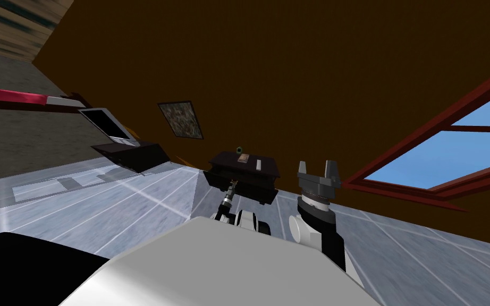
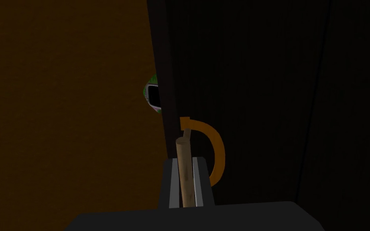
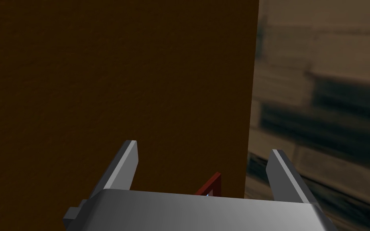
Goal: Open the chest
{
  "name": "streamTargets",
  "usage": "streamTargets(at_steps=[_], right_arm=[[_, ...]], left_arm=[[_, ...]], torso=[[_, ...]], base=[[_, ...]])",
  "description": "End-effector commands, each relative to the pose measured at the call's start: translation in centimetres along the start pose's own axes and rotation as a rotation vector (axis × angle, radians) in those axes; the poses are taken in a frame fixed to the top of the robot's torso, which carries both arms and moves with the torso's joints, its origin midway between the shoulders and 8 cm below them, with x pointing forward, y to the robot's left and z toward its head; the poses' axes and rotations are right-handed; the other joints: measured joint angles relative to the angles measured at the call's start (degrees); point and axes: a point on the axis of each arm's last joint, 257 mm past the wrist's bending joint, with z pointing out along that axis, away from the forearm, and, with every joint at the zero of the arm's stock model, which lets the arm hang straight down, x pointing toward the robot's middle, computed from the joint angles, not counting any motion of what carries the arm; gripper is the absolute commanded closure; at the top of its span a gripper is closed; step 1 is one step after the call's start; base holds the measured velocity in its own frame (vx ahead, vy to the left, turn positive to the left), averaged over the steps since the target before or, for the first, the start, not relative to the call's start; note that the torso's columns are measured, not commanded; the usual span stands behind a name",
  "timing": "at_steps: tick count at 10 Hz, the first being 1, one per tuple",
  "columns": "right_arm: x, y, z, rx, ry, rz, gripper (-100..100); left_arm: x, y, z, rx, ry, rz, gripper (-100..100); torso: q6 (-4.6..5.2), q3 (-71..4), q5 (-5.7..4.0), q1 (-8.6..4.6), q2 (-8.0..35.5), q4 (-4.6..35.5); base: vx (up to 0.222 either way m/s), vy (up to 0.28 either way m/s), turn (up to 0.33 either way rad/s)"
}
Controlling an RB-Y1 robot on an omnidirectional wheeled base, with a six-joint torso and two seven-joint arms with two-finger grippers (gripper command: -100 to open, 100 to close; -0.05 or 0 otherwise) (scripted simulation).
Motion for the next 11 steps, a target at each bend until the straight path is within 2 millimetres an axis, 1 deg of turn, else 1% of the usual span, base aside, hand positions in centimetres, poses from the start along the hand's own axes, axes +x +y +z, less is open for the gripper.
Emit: streamTargets(at_steps=[1,2,3,5,10,11], right_arm=[[0.0,0.0,0.0,0.000,0.000,0.000,0],[0.0,0.0,0.0,0.000,0.000,0.000,0],[0.0,0.0,0.0,0.000,0.000,0.000,0],[0.0,0.0,0.0,0.000,0.000,0.000,0],[0.0,0.0,0.0,0.000,0.000,0.000,0],[0.0,0.0,0.0,0.000,0.000,0.000,0]], left_arm=[[0.3,-0.9,1.8,0.005,0.006,0.000,-100],[0.5,-1.3,2.7,0.002,0.009,-0.001,-100],[0.5,-1.3,2.7,0.002,0.009,-0.001,-100],[0.8,-2.2,4.6,0.002,0.014,-0.002,-100],[1.7,-4.7,9.0,0.002,0.029,-0.006,-100],[1.6,-3.8,8.1,-0.013,0.028,-0.008,-100]], torso=[[0.02,-0.01,-0.04,-0.14,0.00,0.06],[0.08,-0.16,-0.01,-0.15,-0.32,-0.08],[0.10,-0.34,0.03,-0.11,-0.61,-0.16],[0.10,-0.36,0.06,-0.06,-0.64,-0.23],[-0.01,-0.14,0.02,-0.01,-0.23,-0.08],[-0.06,-0.07,-0.05,-0.03,-0.12,0.12]], base=[[-0.141,0.006,0.050],[-0.088,0.012,0.031],[-0.051,0.009,0.010],[-0.037,0.009,0.020],[-0.079,0.016,0.024],[-0.027,0.006,-0.006]])
